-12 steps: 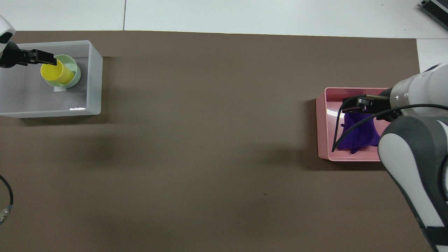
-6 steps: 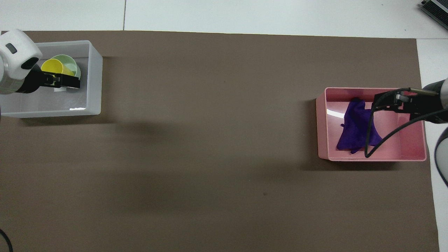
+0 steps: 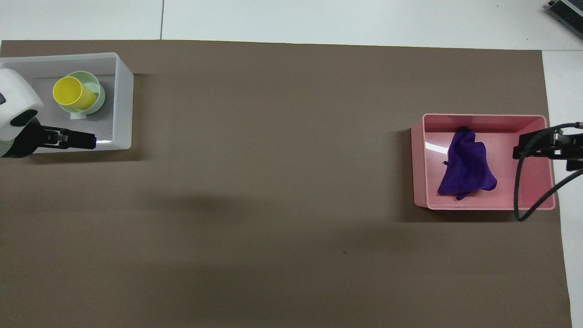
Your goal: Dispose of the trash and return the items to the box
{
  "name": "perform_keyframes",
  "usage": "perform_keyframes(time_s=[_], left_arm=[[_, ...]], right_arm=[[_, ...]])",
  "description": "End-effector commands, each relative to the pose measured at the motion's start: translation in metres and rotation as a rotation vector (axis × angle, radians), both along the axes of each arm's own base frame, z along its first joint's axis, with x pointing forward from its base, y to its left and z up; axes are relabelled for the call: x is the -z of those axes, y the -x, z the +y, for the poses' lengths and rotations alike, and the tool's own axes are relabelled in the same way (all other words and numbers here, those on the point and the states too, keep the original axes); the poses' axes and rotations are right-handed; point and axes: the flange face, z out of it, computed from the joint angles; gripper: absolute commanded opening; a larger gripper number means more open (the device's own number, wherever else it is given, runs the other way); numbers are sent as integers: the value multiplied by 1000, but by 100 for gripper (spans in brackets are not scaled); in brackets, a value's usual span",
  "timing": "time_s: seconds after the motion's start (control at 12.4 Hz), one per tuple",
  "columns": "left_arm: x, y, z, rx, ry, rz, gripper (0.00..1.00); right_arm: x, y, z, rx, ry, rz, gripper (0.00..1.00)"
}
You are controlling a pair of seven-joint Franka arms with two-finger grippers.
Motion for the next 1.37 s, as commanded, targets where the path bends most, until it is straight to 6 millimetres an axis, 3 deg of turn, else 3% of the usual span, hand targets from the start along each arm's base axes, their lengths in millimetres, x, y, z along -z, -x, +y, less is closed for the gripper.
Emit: perform_keyframes(time_s=[0.0,0.24,0.48,0.56,0.73,1.29], left_arm=[[-29,-8,-1,1,-19,0,100],[-60,-14,2,-1,-19,24,100],[-76,5,1,3,-20,66,100],[-79,11,-14,24,-24,73,100],[-79,14,-25,44,-25,77,100],[-74,18,-2,2,-23,135,100]], right_arm=[[3,10,-4,-11,0,24,100],[3,9,-9,-2,-1,19,100],[3,9,-9,-3,-3,21,100],[3,9,-9,-5,-4,21,100],[3,9,-8,-6,-4,21,100],[3,9,-8,-6,-6,21,100]])
